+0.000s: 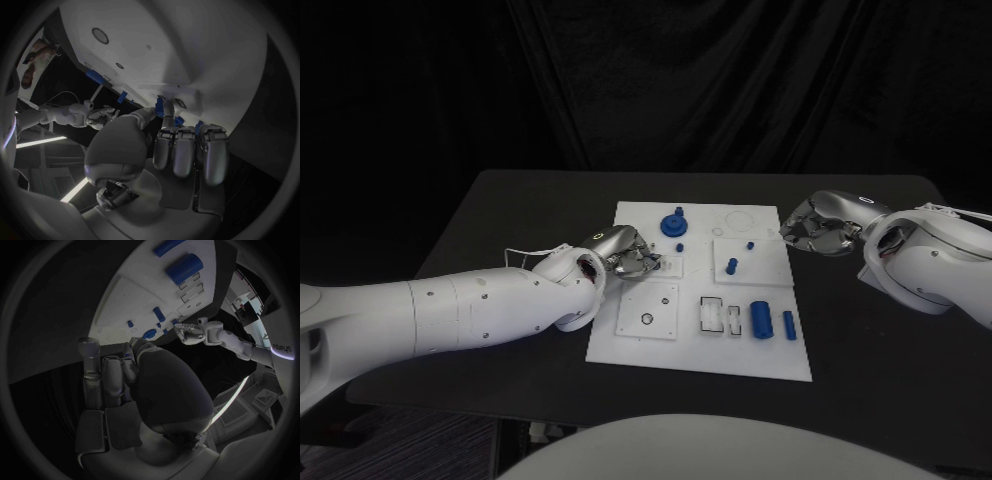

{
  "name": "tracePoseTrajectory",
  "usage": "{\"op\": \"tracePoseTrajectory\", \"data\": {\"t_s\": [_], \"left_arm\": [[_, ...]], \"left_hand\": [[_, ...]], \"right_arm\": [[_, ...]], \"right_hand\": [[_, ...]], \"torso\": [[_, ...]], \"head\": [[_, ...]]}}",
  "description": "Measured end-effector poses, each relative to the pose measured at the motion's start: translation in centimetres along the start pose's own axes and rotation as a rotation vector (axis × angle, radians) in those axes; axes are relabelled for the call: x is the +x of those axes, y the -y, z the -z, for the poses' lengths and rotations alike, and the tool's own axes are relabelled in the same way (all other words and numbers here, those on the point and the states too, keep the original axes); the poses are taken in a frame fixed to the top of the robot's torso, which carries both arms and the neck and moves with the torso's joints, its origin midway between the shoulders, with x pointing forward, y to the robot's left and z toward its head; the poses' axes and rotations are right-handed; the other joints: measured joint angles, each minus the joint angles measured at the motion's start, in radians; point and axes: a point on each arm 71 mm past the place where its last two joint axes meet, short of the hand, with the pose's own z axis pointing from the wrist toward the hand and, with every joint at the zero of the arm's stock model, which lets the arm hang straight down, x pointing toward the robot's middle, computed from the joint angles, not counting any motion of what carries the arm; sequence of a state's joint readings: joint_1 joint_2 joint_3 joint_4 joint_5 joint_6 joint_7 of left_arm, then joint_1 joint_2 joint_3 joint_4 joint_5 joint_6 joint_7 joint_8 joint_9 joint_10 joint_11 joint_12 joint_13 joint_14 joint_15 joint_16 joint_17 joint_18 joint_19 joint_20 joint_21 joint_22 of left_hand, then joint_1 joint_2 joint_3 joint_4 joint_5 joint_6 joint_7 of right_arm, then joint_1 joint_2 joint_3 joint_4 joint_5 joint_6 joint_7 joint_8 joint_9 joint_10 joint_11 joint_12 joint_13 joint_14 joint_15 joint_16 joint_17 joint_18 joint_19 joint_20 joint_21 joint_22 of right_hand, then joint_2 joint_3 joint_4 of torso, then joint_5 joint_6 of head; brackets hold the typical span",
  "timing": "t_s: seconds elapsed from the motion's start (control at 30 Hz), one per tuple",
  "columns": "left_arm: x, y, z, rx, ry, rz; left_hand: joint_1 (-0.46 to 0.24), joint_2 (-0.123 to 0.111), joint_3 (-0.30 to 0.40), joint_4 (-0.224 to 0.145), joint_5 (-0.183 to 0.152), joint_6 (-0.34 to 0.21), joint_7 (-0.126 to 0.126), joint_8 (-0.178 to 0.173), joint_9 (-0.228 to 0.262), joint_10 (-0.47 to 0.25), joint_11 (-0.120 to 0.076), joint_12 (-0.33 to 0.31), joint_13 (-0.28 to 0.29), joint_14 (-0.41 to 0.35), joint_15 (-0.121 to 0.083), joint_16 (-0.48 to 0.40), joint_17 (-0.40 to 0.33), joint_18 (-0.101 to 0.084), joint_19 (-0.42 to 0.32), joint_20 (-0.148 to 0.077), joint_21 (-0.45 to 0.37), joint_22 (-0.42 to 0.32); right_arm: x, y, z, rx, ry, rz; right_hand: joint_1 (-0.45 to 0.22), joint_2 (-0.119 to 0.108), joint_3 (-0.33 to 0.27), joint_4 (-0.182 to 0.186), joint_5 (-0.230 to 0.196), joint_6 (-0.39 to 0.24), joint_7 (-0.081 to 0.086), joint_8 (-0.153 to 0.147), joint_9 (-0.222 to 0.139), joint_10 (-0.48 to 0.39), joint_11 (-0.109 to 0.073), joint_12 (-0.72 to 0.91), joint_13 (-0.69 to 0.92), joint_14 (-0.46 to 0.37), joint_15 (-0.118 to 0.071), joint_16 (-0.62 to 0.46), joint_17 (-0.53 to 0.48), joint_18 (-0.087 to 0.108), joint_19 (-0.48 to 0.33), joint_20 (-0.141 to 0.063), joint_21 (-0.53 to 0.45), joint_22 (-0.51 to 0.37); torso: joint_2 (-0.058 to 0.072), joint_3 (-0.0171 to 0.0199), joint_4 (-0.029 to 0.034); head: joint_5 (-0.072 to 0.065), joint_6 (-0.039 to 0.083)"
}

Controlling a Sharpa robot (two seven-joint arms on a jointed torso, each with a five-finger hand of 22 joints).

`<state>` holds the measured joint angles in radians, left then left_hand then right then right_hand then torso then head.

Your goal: Assemble the parts on the task board

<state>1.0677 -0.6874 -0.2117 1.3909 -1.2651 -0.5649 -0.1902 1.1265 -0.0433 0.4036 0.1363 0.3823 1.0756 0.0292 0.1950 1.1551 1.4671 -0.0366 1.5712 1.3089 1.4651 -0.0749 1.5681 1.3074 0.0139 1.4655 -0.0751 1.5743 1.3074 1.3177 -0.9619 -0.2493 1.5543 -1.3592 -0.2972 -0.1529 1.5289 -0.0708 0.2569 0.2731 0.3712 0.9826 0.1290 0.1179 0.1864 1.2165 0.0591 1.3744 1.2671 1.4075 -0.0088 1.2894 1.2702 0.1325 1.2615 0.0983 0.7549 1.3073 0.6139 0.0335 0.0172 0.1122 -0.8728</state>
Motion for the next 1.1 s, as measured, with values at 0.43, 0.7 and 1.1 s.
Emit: {"op": "tracePoseTrajectory", "data": {"t_s": [0.43, 0.7, 1.1], "left_arm": [[0.32, -0.04, 0.03, -0.001, 0.017, 0.007], [0.38, -0.01, 0.03, 0.003, 0.025, 0.009], [0.51, 0.0, 0.07, 0.008, 0.024, 0.01]], "left_hand": [[-0.004, 0.004, 0.003, 0.003, -0.018, -0.006, 0.001, 0.0, 0.001, 0.0, 0.0, 0.0, 0.0, 0.0, 0.0, 0.0, 0.0, 0.0, 0.0, 0.0, 0.0, 0.0], [-0.004, 0.004, 0.003, 0.003, -0.018, -0.007, 0.0, 0.0, 0.001, 0.0, 0.0, 0.0, 0.0, 0.0, 0.0, 0.0, 0.0, 0.0, 0.0, 0.0, 0.0, 0.0], [-0.053, -0.005, -0.041, 0.052, -0.098, -0.011, -0.004, -0.007, -0.008, 0.0, 0.0, 0.0, 0.0, 0.0, 0.0, 0.0, 0.0, 0.0, 0.0, 0.0, 0.0, 0.0]], "right_arm": [[0.01, -0.01, 0.01, 0.0, -0.001, -0.001], [0.01, -0.02, 0.01, 0.0, -0.001, -0.001], [0.03, -0.02, 0.01, 0.0, -0.002, -0.001]], "right_hand": [[0.0, 0.0, 0.003, -0.003, 0.0, 0.0, 0.0, 0.0, 0.0, -0.004, -0.004, 0.0, 0.0, 0.0, 0.0, 0.0, -0.002, 0.0, 0.0, 0.0, 0.0, 0.0], [0.0, 0.0, 0.003, -0.003, 0.0, 0.0, 0.0, 0.0, 0.0, -0.004, -0.004, 0.0, 0.0, 0.0, 0.0, 0.0, -0.002, 0.0, 0.0, 0.0, 0.0, 0.0], [0.0, 0.0, 0.003, -0.003, 0.0, 0.0, 0.0, 0.0, 0.0, -0.004, -0.004, 0.0, 0.0, 0.0, 0.0, 0.0, -0.002, 0.0, 0.0, 0.0, 0.0, 0.0]], "torso": [[0.0, -0.0005, -0.0004], [0.001, -0.0006, -0.0001], [0.001, -0.0006, 0.0003]], "head": [[0.001, 0.0], [0.0, 0.0], [0.001, 0.0]]}}
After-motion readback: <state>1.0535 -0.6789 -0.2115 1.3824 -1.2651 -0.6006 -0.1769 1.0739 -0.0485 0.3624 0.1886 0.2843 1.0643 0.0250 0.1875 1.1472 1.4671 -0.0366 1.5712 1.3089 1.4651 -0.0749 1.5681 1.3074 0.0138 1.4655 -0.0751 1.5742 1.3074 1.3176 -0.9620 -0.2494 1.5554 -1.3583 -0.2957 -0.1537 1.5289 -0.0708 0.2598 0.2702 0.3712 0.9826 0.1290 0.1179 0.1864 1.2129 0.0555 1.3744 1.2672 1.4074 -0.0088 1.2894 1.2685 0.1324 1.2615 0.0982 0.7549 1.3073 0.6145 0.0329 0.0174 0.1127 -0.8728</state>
